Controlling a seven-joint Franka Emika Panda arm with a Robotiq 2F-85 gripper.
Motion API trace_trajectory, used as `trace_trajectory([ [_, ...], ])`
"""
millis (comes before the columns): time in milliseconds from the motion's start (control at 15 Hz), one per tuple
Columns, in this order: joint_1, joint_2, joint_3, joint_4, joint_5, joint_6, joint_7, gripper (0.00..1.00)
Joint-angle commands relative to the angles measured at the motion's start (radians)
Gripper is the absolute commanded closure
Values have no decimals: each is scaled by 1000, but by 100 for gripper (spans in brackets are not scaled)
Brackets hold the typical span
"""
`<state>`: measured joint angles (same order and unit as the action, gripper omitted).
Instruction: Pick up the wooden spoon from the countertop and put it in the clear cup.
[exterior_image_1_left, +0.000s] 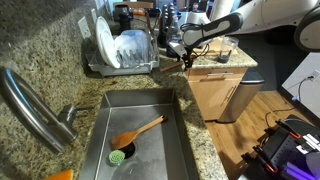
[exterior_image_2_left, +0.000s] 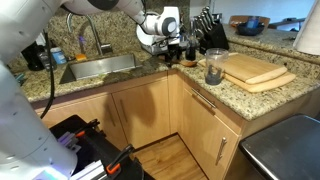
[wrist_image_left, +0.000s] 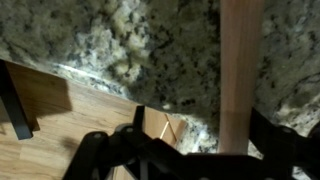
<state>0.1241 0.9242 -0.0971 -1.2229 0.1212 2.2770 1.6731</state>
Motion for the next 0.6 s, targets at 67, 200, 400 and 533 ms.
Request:
trace_trajectory([
  [67,-14,17,-8,32,-6,-58,29,41],
  [200,-20,15,-2,35,0,-53,25,56],
  [400,-28,15,2,35,5,-48,22,76],
  [533,-32,16,-1,35,4,-51,24,89],
])
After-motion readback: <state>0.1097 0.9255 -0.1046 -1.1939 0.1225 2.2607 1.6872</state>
